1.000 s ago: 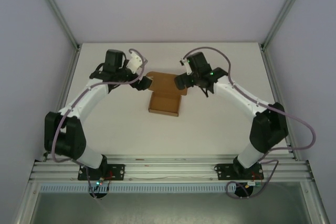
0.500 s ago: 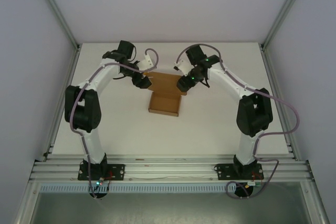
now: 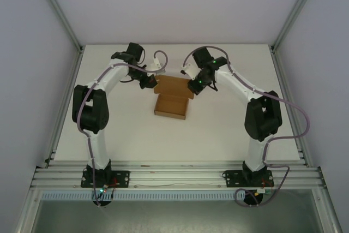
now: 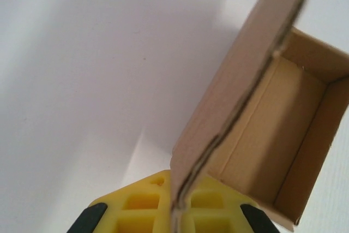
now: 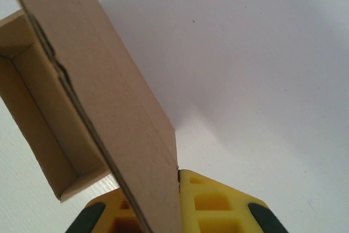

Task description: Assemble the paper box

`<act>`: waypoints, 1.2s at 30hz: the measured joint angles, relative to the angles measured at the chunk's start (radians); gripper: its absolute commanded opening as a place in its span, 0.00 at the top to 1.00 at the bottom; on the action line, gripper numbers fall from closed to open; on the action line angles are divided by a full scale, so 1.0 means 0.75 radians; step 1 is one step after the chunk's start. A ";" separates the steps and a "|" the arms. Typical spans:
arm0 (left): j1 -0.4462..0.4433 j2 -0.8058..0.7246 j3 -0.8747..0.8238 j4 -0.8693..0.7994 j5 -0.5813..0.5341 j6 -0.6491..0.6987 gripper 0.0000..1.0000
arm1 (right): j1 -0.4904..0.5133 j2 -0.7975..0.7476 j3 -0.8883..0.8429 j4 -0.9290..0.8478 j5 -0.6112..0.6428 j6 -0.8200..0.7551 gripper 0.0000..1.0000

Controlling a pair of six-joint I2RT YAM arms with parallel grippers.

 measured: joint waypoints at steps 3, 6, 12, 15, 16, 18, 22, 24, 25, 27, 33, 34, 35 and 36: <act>-0.024 -0.045 -0.059 0.125 -0.080 -0.165 1.00 | 0.001 0.000 0.001 0.040 0.024 0.080 0.97; -0.080 -0.138 -0.172 0.288 -0.235 -0.382 1.00 | 0.001 0.000 0.001 0.108 0.095 0.251 1.00; -0.207 -0.205 -0.259 0.488 -0.539 -0.838 1.00 | 0.002 -0.001 -0.011 0.277 0.252 0.687 1.00; -0.239 -0.190 -0.273 0.556 -0.635 -1.068 1.00 | 0.025 -0.001 -0.043 0.351 0.330 0.861 1.00; -0.244 -0.182 -0.278 0.580 -0.659 -1.154 1.00 | 0.040 -0.001 -0.058 0.374 0.356 0.909 1.00; -0.242 -0.174 -0.298 0.629 -0.681 -1.283 1.00 | 0.070 -0.001 -0.077 0.404 0.394 0.972 1.00; -0.238 -0.162 -0.313 0.700 -0.721 -1.467 1.00 | 0.125 -0.001 -0.086 0.436 0.498 1.063 1.00; -0.248 -0.161 -0.327 0.745 -0.747 -1.514 1.00 | 0.134 -0.001 -0.097 0.466 0.542 1.096 1.00; -0.258 -0.160 -0.336 0.764 -0.761 -1.533 1.00 | 0.135 -0.001 -0.105 0.486 0.560 1.112 1.00; -0.278 -0.158 -0.362 0.796 -0.785 -1.563 1.00 | 0.132 0.000 -0.129 0.520 0.589 1.137 1.00; -0.352 -0.122 -0.430 0.886 -0.913 -1.623 1.00 | 0.136 0.005 -0.254 0.650 0.674 1.174 1.00; -0.359 -0.111 -0.440 0.901 -0.923 -1.638 1.00 | 0.139 0.005 -0.282 0.676 0.683 1.174 1.00; -0.363 -0.101 -0.455 0.919 -0.927 -1.650 1.00 | 0.143 0.005 -0.307 0.699 0.688 1.173 1.00; -0.366 -0.095 -0.474 0.957 -0.928 -1.668 1.00 | 0.149 0.005 -0.333 0.722 0.701 1.173 1.00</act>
